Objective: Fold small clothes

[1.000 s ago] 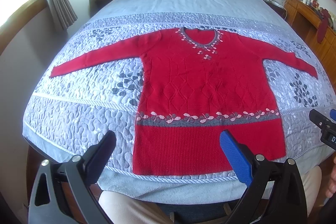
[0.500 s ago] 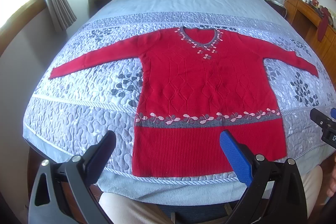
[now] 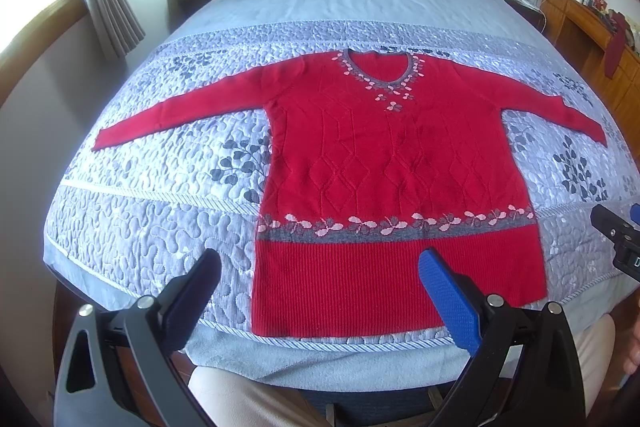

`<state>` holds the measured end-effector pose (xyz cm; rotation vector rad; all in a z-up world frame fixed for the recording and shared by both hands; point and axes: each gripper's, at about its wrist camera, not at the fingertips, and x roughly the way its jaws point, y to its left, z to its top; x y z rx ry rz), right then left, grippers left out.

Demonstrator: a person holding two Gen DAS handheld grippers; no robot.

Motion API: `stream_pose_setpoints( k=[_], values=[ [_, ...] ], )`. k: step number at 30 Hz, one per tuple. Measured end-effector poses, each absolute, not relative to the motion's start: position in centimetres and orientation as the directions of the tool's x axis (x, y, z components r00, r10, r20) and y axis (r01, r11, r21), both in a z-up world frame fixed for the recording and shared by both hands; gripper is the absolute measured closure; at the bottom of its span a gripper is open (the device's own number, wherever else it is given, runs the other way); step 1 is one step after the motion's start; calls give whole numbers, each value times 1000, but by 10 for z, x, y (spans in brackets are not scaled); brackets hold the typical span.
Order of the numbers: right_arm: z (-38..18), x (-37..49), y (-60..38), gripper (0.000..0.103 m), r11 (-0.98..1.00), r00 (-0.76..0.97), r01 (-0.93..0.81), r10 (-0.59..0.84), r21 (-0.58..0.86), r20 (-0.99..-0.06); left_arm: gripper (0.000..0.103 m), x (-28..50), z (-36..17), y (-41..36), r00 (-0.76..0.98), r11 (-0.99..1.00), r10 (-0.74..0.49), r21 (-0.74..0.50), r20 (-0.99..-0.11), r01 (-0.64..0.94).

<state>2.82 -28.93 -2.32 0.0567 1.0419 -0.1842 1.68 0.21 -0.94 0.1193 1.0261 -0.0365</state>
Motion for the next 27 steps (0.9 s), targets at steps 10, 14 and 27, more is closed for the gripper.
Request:
stream_pose_setpoints(
  k=[10, 14, 27],
  values=[
    [-25, 30, -290, 2, 983, 487, 179, -123, -39, -865, 4, 18, -10, 1, 514, 993, 30, 83, -857, 81],
    [-26, 31, -291, 2, 983, 485, 178, -123, -39, -866, 4, 18, -10, 2, 515, 993, 30, 84, -857, 82],
    [-29, 30, -290, 2, 983, 481, 177, -124, -42, -868, 4, 18, -11, 2, 512, 993, 32, 85, -858, 80]
  ],
)
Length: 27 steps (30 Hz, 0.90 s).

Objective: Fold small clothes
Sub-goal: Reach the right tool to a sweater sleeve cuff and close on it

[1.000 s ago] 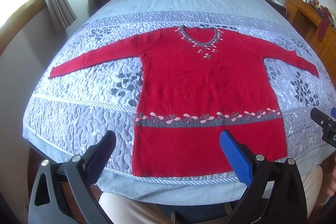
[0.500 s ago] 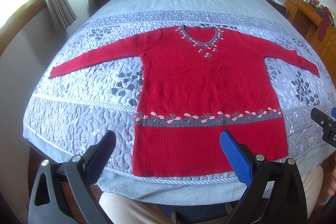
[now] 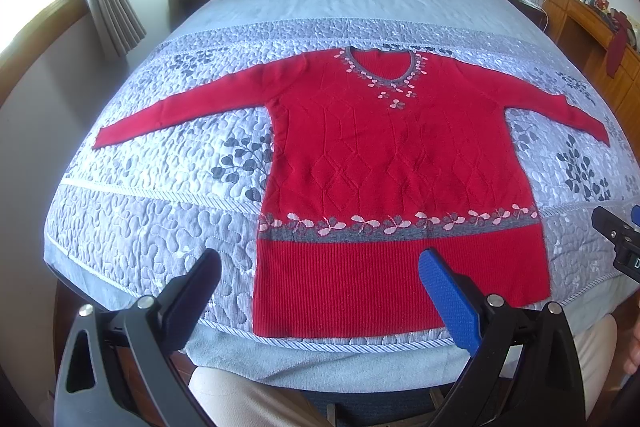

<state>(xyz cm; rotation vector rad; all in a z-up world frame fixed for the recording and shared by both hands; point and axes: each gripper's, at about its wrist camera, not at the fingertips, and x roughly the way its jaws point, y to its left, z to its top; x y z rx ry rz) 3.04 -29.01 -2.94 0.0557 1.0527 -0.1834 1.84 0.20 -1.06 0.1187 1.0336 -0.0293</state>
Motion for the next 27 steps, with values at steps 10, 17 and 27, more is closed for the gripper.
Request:
stream_pose_setpoints(
  k=[10, 17, 27],
  values=[
    [-38, 65, -366, 2, 962, 461, 268, -181, -58, -869, 4, 67, -28, -27, 487, 989, 51, 112, -872, 98],
    [-50, 133, -485, 2, 920, 417, 365, -295, -139, -860, 4, 169, -38, -130, 512, 981, 9, 106, -859, 161],
    [-88, 215, -672, 3, 881, 346, 464, -274, -90, -897, 4, 284, -72, -310, 490, 963, -94, 45, -867, 264]
  ],
)
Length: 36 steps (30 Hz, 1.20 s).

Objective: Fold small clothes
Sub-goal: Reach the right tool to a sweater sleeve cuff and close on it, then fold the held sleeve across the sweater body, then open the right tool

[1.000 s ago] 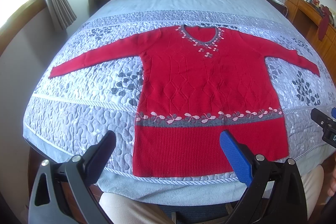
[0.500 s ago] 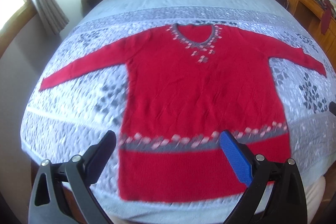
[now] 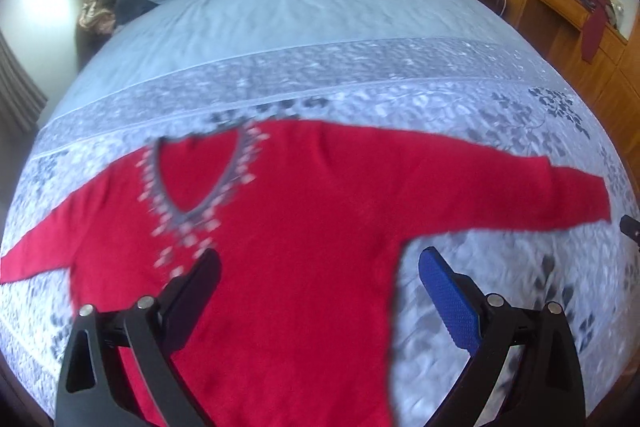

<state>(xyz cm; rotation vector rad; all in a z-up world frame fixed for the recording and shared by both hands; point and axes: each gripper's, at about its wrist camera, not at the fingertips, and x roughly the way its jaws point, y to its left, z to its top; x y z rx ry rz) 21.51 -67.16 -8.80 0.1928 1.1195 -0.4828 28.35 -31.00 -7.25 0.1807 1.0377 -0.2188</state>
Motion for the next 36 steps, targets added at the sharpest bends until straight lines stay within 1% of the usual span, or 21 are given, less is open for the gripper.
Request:
stream_pose_setpoints(
  k=[2, 7, 13, 14, 15, 16, 18, 19, 20, 21, 22, 24, 26, 28, 30, 32, 36],
  values=[
    [-101, 224, -708, 3, 868, 326, 488, -274, -87, -905, 4, 297, -82, -338, 483, 960, -95, 48, -870, 274],
    [-132, 240, -762, 4, 865, 300, 503, -184, -9, -936, 4, 321, -108, -393, 448, 957, -98, 41, -889, 289],
    [-157, 250, -795, 5, 858, 261, 514, -128, 25, -957, 4, 331, -118, -420, 438, 950, -91, 54, -895, 308],
    [-162, 251, -799, 10, 856, 259, 516, -110, 41, -960, 4, 332, -119, -421, 438, 950, -90, 55, -895, 308],
    [-166, 252, -801, 17, 854, 256, 517, -87, 61, -963, 4, 333, -119, -421, 440, 950, -86, 60, -894, 308],
    [-170, 252, -804, 31, 849, 252, 522, -65, 79, -966, 4, 334, -119, -421, 444, 950, -81, 65, -892, 306],
    [-173, 252, -805, 35, 848, 254, 524, -71, 76, -965, 4, 335, -120, -416, 446, 951, -74, 72, -892, 300],
    [-172, 252, -803, 47, 856, 255, 513, -82, 63, -963, 4, 335, -120, -413, 445, 952, -72, 72, -892, 299],
    [-171, 252, -802, 69, 861, 253, 505, -91, 51, -963, 4, 336, -121, -410, 445, 952, -69, 75, -893, 297],
    [-170, 252, -802, 76, 865, 260, 498, -78, 65, -962, 4, 337, -121, -404, 446, 953, -61, 81, -893, 291],
    [-167, 250, -802, 97, 861, 271, 500, -56, 91, -961, 4, 337, -121, -400, 446, 954, -55, 85, -893, 287],
    [-158, 249, -804, 97, 835, 319, 517, 18, 189, -948, 4, 339, -121, -386, 445, 959, -49, 83, -894, 272],
    [-145, 251, -797, 97, 839, 350, 509, 5, 194, -937, 4, 338, -120, -373, 444, 962, -45, 80, -895, 260],
    [-129, 257, -780, 97, 850, 387, 477, 25, 223, -922, 4, 338, -118, -350, 452, 968, -34, 83, -891, 237],
    [-113, 267, -753, 97, 871, 420, 424, 56, 250, -906, 4, 339, -116, -330, 459, 973, -19, 90, -888, 214],
    [-103, 279, -717, 97, 901, 429, 358, 73, 244, -900, 4, 341, -115, -311, 460, 978, -4, 93, -888, 189],
    [-103, 309, -645, 97, 935, 419, 252, 127, 250, -899, 4, 345, -112, -267, 457, 986, 26, 99, -889, 135]
  ],
)
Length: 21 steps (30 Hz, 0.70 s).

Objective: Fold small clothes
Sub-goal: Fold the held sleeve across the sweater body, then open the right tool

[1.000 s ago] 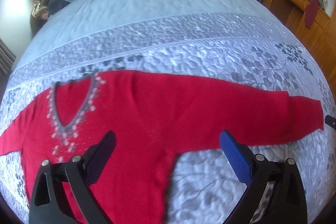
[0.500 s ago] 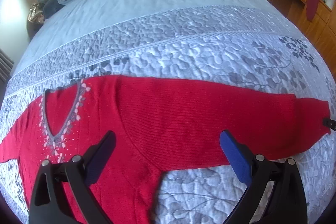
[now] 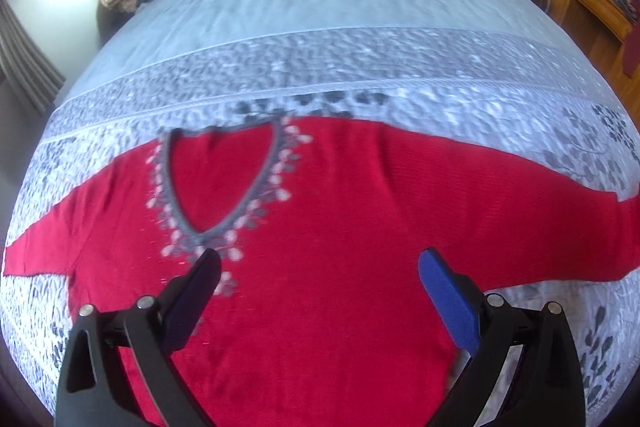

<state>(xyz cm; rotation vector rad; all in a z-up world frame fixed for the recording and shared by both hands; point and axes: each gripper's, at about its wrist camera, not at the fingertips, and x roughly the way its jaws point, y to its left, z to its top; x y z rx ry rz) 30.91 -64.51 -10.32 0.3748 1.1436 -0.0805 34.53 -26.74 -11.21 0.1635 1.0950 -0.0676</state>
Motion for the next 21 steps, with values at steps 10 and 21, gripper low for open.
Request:
stream_pose_setpoints(
  k=[10, 21],
  values=[
    [-137, 336, -515, 70, 946, 361, 51, 282, 320, -889, 4, 345, -112, -236, 436, 991, -14, 44, -900, 124],
    [-147, 268, -606, 73, 937, 395, 200, 191, 287, -898, 5, 334, -146, -359, 234, 924, -269, -181, -934, 337]
  ],
)
